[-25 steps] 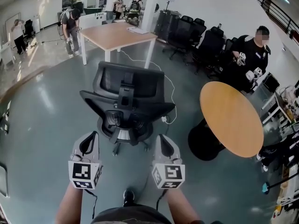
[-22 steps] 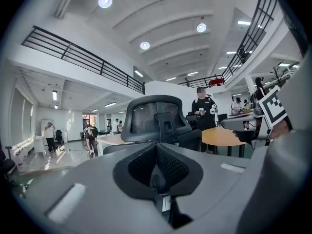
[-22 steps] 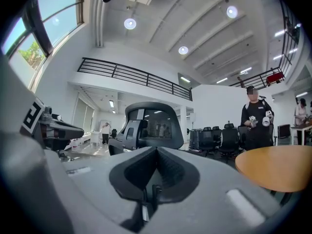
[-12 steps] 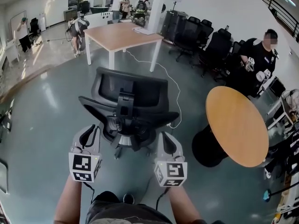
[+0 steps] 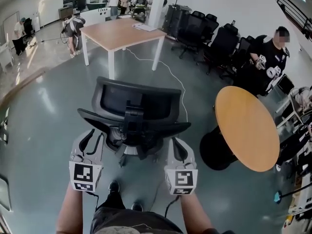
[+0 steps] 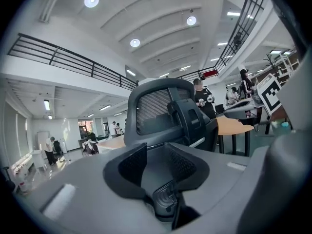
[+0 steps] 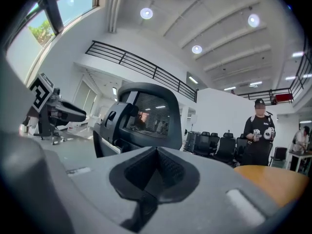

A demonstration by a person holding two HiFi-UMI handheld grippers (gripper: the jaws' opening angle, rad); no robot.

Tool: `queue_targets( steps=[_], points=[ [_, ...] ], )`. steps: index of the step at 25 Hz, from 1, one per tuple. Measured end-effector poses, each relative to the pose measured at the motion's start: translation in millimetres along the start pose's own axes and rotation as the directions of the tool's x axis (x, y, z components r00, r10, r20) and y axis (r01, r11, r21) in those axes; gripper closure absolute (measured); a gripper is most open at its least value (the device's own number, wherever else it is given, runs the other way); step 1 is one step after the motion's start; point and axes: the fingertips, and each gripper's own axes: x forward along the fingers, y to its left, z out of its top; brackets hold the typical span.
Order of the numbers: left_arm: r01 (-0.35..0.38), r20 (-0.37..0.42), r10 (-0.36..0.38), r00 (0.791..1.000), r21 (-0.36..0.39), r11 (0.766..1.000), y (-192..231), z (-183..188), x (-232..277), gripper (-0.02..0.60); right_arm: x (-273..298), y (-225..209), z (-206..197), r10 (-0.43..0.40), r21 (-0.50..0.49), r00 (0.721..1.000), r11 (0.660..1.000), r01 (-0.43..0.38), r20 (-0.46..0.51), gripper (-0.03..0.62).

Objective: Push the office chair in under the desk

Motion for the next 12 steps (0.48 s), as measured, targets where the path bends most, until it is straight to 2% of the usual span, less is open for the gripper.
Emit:
queue_targets(
  steps=[2, 7, 8, 9, 12],
  points=[
    [0.01, -0.008, -0.009, 1.0, 0.034, 0.999, 3, -4, 9, 0.414, 6, -4, -1, -0.019, -0.019, 1.0, 1.0, 0.019, -0.007, 0.603],
    [0.026, -0.057, -0.015, 0.998, 0.194, 0.981, 11, -12, 27, 0.313, 17, -13, -3, -0.036, -0.096, 0.999, 0.995, 0.034, -0.02, 0.6],
    [0.028, -0.065, -0.014, 0.998, 0.225, 0.974, 13, -14, 29, 0.291, 18, -14, -4, -0.038, -0.124, 0.999, 0.992, 0.035, -0.027, 0.572],
    [0.03, -0.071, -0.012, 0.997, 0.257, 0.966, 15, -14, 31, 0.27, 20, -15, -5, -0.037, -0.16, 0.999, 0.987, 0.03, -0.035, 0.518],
    [0.037, -0.086, -0.009, 0.996, 0.333, 0.942, 21, -18, 38, 0.239, 24, -14, -8, -0.037, -0.296, 0.997, 0.955, 0.016, -0.065, 0.464]
  ],
)
